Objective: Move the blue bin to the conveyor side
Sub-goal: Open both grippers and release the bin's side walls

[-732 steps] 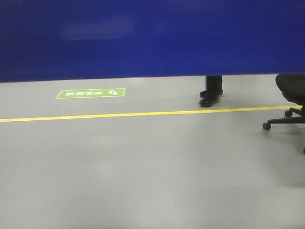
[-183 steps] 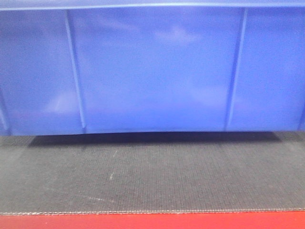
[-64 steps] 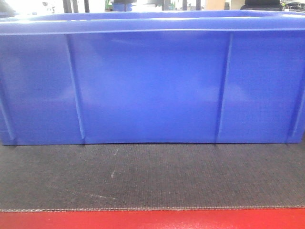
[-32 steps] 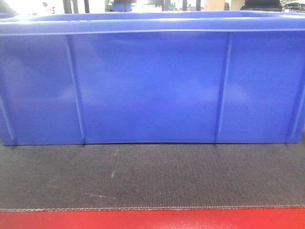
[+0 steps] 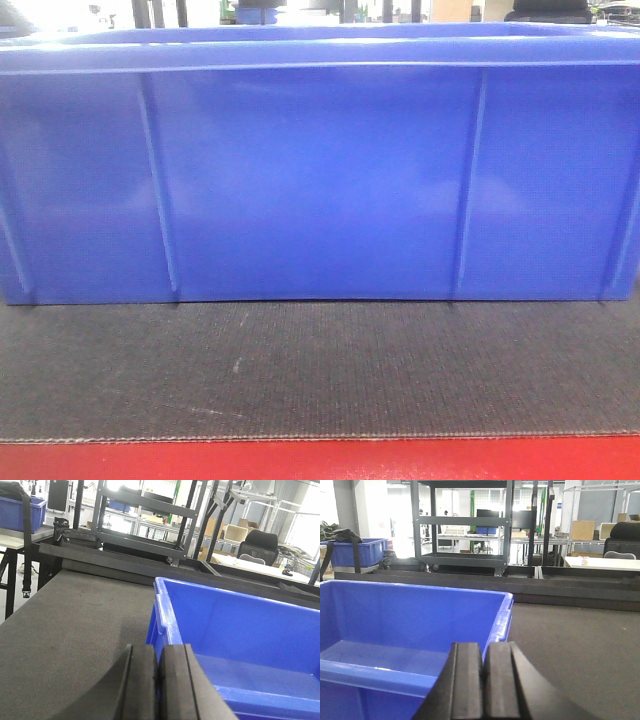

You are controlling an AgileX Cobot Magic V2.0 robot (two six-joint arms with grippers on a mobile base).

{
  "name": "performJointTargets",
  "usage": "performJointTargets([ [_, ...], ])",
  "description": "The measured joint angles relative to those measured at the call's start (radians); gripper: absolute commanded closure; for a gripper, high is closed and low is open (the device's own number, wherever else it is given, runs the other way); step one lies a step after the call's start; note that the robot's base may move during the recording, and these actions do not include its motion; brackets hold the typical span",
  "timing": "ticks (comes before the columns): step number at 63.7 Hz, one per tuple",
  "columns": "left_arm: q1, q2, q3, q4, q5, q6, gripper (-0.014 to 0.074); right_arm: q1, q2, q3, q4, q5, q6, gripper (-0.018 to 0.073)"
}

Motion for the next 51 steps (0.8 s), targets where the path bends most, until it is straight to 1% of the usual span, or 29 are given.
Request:
performJointTargets([
  [20,0.000,0.000,0.000,0.000,0.000,0.000,0.0605,0.000,0.000,0.000,0.000,0.000,0.000,0.0648],
  [28,0.000,0.000,0.000,0.000,0.000,0.000,0.0605,-0.003,0.000,0.016,0.080,-0.007,-0.007,0.0648],
  [40,0.000,0.000,0.000,0.000,0.000,0.000,0.0605,-0.080,-0.020,0.134,0.142,-0.009,-0.011,0.0648],
  [51,0.000,0.000,0.002,0.000,0.000,0.000,0.0605,-0.162,-0.120,0.267,0.200,0.005,-0.013,0.0648],
])
